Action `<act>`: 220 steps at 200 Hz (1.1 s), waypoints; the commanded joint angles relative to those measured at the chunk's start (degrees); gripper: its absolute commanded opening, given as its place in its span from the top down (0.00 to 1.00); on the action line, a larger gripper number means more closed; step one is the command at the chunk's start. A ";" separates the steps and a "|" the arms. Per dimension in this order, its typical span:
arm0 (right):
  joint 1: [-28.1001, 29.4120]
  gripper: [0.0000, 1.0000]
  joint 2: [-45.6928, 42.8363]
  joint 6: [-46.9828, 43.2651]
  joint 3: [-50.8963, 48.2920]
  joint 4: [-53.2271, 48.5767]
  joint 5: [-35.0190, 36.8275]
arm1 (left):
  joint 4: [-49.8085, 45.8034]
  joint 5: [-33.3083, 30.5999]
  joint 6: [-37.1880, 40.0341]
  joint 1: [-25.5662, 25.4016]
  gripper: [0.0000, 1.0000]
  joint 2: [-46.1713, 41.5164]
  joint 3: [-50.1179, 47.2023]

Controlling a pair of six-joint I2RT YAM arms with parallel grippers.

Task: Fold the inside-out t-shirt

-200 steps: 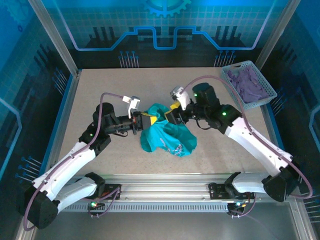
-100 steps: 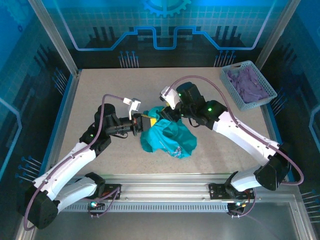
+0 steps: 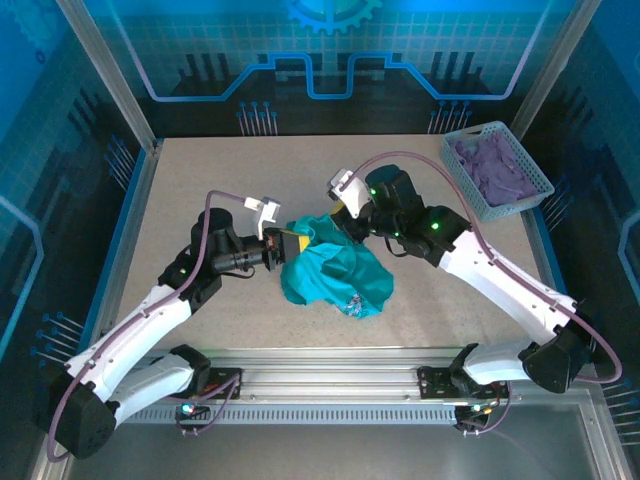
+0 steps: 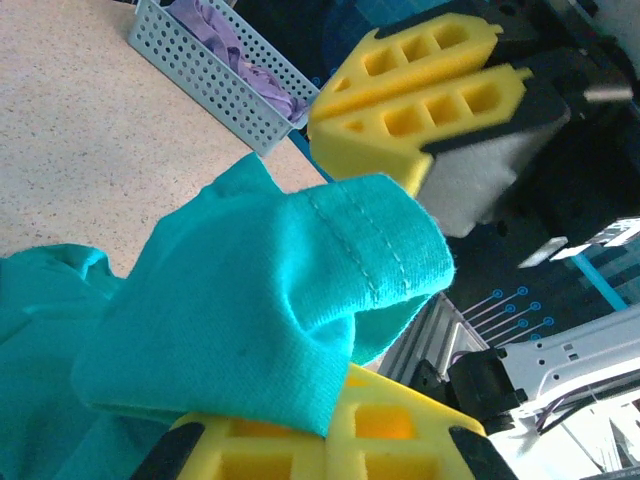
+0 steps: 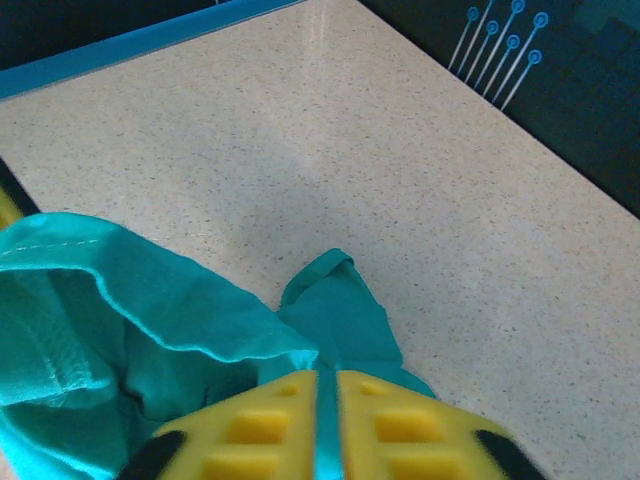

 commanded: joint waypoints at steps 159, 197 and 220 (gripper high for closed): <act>-7.75 1.00 4.37 19.54 -2.21 8.62 -30.77 | -7.20 -15.07 2.51 0.38 0.92 0.00 -0.16; -7.45 1.00 6.68 21.10 -0.69 9.60 -29.31 | -10.35 -17.91 4.04 0.38 0.67 -1.88 -1.64; -7.20 1.00 8.12 20.90 0.87 8.81 -29.44 | -11.85 -18.87 4.79 0.38 0.55 -4.73 -2.44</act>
